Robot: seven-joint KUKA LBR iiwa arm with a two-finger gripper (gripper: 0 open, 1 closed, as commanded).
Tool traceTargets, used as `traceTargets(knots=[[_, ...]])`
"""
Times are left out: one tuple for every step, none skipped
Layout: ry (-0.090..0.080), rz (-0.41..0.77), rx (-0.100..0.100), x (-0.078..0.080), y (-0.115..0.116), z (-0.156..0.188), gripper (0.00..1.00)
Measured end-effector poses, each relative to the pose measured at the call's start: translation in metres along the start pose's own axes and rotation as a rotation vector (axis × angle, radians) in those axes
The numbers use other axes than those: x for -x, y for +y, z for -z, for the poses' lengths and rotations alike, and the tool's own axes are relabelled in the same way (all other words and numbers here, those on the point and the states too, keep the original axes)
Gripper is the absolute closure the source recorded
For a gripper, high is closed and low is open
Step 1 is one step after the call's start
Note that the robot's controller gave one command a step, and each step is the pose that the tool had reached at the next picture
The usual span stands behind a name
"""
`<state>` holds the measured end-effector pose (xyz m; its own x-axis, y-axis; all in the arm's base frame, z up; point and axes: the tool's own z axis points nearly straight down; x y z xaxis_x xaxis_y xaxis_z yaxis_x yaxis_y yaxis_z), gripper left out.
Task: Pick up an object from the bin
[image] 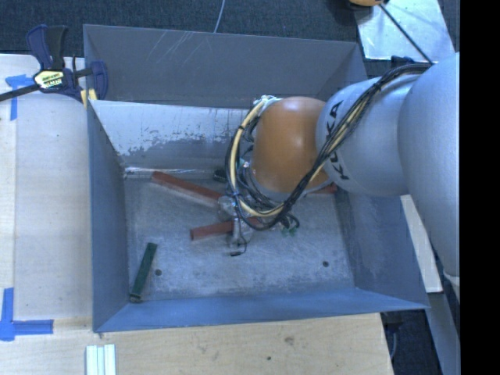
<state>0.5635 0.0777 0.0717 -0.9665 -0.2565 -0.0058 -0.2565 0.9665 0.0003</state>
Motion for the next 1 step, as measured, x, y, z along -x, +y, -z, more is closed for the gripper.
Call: traceTargets(knots=[[0.000, 0.000, 0.000, 0.0000, 0.0000, 0.0000, 1.00]])
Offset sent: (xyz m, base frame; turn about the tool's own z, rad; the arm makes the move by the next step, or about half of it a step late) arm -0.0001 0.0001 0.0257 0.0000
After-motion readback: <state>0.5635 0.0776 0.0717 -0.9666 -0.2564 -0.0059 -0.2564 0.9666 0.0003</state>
